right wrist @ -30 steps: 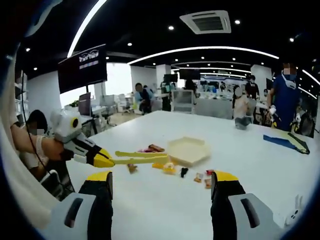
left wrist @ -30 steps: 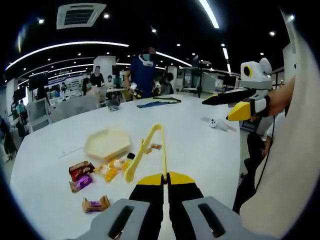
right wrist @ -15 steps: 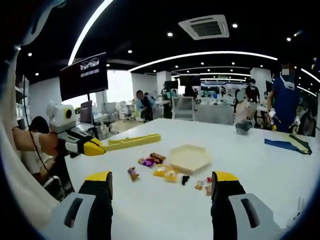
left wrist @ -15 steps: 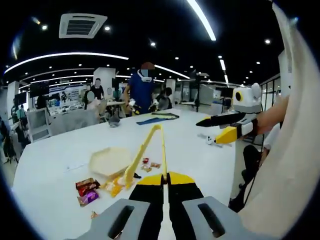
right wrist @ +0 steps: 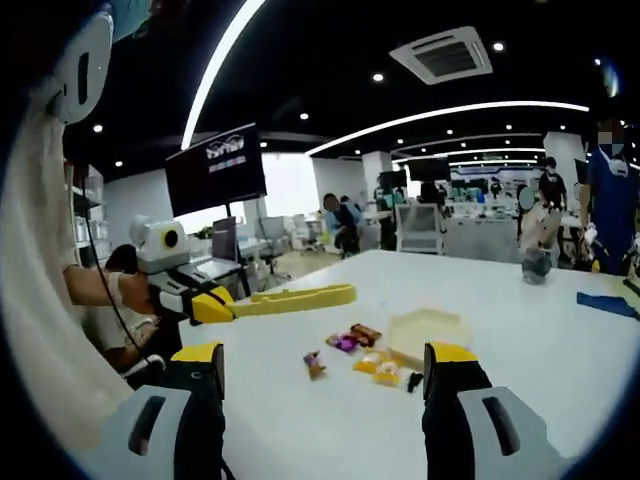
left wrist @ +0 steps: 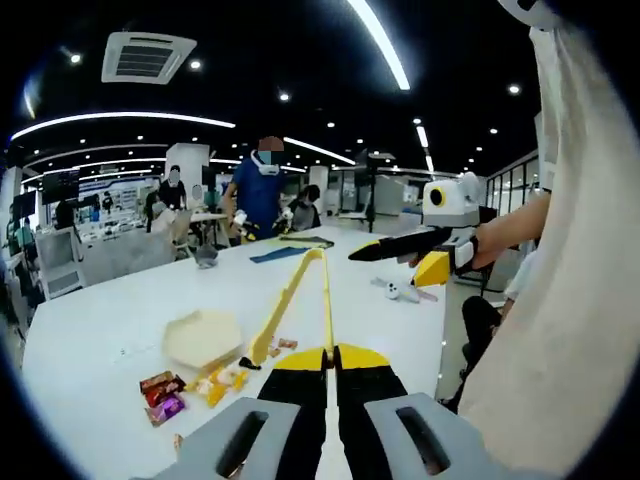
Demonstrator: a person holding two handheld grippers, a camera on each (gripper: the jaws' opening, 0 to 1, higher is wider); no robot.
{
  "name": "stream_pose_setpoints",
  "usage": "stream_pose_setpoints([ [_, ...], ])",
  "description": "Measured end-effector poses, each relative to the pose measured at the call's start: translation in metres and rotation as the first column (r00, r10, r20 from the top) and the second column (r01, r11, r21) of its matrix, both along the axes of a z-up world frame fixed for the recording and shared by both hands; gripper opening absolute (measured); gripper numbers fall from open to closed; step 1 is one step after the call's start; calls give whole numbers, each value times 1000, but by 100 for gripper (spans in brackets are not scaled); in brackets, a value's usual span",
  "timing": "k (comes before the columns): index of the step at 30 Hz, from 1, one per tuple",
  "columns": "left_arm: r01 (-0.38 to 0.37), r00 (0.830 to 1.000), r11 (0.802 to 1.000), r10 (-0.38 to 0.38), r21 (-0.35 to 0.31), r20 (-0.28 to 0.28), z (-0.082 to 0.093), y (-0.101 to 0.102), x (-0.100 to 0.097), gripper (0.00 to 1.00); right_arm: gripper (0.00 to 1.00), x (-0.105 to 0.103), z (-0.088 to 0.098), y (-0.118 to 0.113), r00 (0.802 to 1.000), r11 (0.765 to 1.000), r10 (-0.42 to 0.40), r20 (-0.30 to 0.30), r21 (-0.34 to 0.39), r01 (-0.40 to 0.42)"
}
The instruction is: Place the target food into the container with the food tongs after gripping and lifting it, then release it inside without dropping or visibly crushing the food.
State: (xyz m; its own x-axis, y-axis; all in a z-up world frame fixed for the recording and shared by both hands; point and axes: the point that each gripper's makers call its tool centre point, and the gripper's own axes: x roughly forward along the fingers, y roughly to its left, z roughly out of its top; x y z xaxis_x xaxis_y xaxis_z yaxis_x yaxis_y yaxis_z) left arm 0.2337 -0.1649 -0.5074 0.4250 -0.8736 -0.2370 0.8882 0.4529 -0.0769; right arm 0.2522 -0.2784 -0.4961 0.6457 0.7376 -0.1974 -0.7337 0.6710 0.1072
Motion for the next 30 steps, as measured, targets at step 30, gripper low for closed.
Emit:
stream_pose_setpoints([
  [30,186,983,977,-186,-106,4,49,-20,-37,0,70,-12,40,44,941,941,337,-2,42,-337],
])
